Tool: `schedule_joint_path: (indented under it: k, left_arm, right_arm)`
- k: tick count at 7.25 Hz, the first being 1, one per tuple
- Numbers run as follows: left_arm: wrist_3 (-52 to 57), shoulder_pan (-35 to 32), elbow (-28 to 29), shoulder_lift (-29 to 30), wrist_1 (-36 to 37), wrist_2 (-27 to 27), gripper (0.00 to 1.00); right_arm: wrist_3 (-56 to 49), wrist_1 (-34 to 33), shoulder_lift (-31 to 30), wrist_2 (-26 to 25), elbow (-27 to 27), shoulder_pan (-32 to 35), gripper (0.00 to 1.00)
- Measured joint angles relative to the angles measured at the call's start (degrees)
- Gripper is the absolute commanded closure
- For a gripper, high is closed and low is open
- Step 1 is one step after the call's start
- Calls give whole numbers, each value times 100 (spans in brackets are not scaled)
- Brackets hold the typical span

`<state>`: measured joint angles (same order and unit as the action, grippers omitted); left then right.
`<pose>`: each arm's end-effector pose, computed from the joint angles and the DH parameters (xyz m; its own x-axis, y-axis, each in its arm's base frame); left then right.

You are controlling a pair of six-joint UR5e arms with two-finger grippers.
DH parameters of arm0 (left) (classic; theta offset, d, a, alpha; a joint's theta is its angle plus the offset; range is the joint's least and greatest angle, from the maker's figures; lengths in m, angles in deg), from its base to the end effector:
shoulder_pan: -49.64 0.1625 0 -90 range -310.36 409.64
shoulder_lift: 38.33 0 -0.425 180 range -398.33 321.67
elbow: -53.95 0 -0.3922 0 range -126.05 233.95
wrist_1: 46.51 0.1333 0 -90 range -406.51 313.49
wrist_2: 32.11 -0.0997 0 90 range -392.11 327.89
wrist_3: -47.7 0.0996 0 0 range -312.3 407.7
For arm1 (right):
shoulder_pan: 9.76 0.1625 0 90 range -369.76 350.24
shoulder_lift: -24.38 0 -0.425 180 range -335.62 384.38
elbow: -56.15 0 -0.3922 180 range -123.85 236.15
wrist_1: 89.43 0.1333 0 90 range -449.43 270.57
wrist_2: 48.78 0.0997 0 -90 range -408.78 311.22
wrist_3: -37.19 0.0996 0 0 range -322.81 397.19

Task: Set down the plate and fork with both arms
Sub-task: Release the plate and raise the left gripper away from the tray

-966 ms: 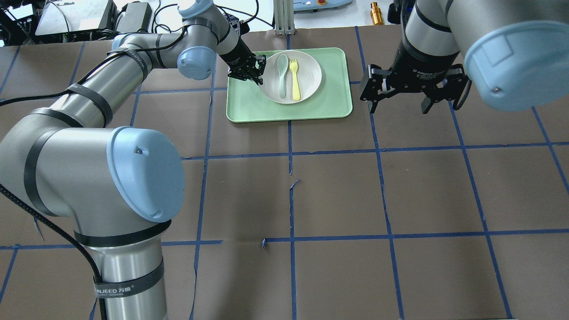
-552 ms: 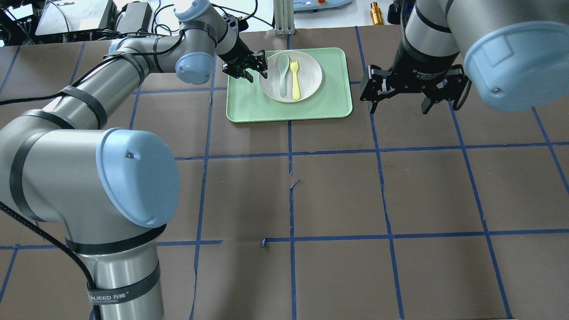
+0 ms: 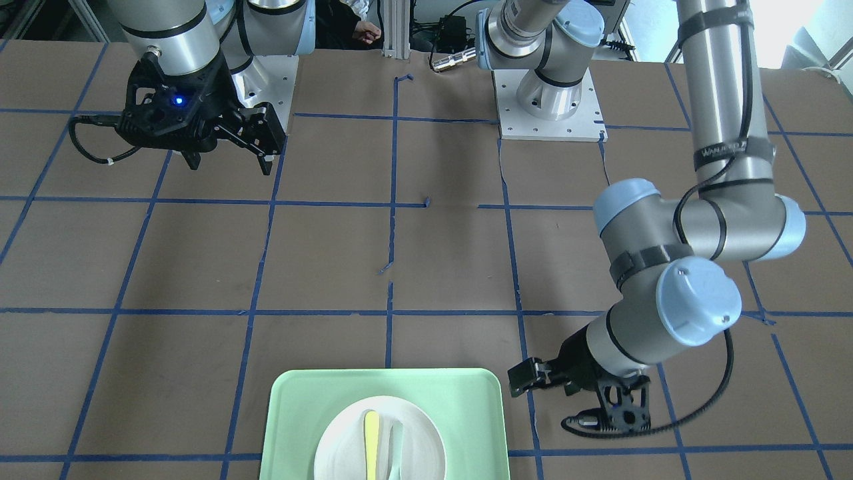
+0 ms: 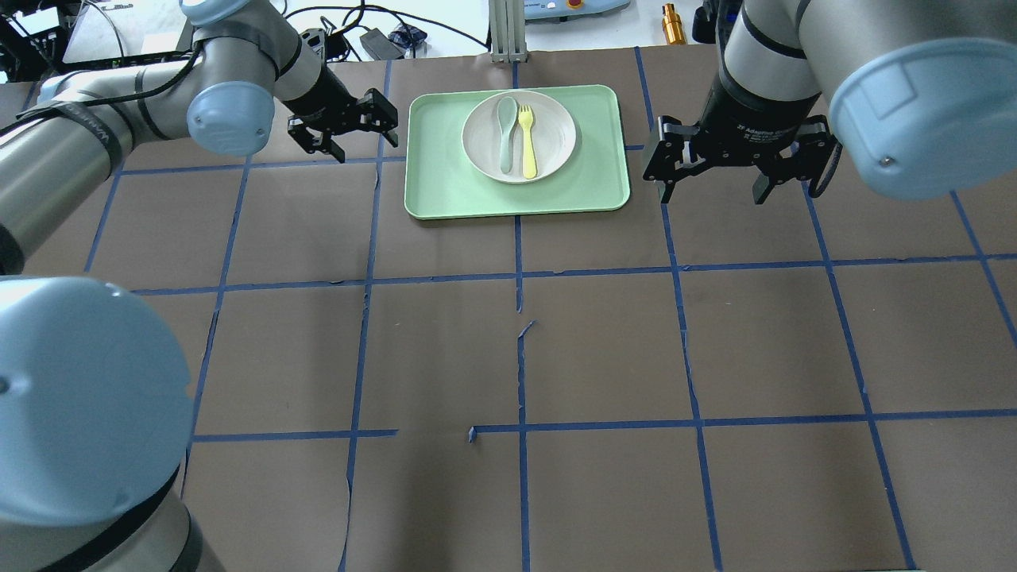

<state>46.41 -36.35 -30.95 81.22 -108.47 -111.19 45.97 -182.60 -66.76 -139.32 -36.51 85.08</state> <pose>-0.1048 -0.6813 0.2785 -0.9785 -0.0792 0.1904 -0.0918 0.9941 -0.0583 0.1729 -0.4732 0.4803 -0.9976 0.0689 0.0049 0.0687 0.9972 -0.0299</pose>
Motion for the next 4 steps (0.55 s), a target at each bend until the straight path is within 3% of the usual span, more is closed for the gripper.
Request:
schedule_joint_path:
  k: [2, 4]
  left_arm:
    - [31, -17, -933, -1221, -417, -1014, 0]
    - [3, -206, -975, -2298, -1636, -1211, 0]
  right_arm:
    - [1, 0, -11, 0, -22, 0, 0]
    - [1, 0, -17, 0, -31, 0, 0]
